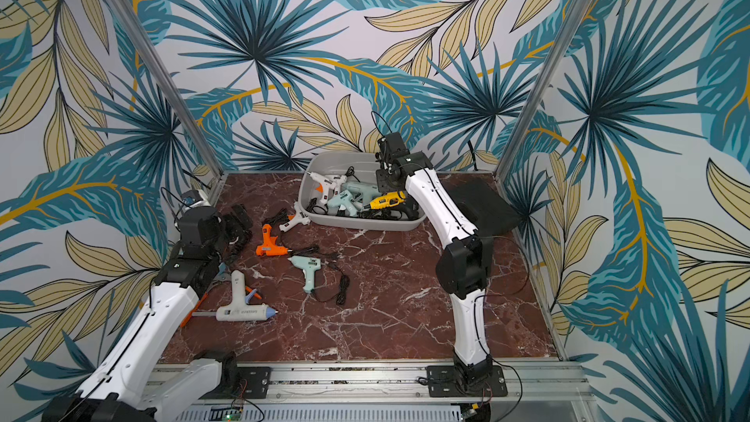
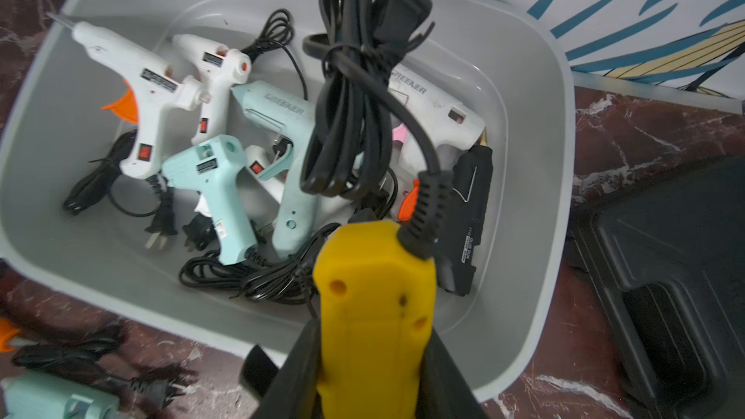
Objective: Put the hot melt glue gun into the storage box
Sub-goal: Place the hot melt adhesive gun in the storage box.
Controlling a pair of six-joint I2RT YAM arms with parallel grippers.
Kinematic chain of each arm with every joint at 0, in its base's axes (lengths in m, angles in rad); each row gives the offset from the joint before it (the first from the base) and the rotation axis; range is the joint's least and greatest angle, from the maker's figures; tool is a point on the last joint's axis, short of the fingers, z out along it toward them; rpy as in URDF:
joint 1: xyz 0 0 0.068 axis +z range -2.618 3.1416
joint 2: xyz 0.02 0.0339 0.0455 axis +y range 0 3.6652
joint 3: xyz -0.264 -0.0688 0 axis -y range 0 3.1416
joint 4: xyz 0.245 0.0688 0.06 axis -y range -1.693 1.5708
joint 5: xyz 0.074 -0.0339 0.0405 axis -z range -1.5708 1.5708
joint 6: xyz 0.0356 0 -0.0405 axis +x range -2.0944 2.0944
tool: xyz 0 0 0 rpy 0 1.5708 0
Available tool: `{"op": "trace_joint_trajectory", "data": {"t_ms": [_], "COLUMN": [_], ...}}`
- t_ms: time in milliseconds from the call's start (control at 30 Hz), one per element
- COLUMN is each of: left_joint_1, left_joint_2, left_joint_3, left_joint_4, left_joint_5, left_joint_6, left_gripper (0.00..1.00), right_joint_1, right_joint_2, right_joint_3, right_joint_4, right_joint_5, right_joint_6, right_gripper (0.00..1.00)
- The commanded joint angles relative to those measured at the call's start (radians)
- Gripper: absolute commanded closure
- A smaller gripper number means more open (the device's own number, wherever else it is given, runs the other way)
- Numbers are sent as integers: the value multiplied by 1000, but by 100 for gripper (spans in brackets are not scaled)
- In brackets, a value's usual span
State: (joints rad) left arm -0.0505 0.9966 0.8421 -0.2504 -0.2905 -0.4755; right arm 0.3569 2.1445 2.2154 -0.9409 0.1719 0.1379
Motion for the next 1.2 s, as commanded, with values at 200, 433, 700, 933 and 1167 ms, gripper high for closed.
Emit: {"op": "trace_joint_trajectory", "data": {"t_ms": [200, 433, 700, 933, 1167], "left_joint_1": [7, 7, 8, 7, 8], "left_joint_2": [23, 26, 28, 26, 29], "left_joint_3": [17, 9, 12, 15, 14], "left_joint_4": [14, 14, 0, -12, -13], "left_joint_5": [17, 30, 28, 20, 19], "left_joint_6": [25, 21, 25, 28, 23], "left_gripper": [0, 0, 0, 0, 0], "right_joint_1": [-104, -151, -195, -211, -213], "right_joint_2": [93, 181, 311, 366, 403], "right_joint_3": [58, 101, 218, 250, 254], "right_joint_4": [90, 106, 115, 116, 117], "right_joint_5": [-144, -179, -189, -137, -55], "right_joint_6": [-93, -166, -197, -258, -281], "right_gripper": [97, 97, 97, 95, 71]}}
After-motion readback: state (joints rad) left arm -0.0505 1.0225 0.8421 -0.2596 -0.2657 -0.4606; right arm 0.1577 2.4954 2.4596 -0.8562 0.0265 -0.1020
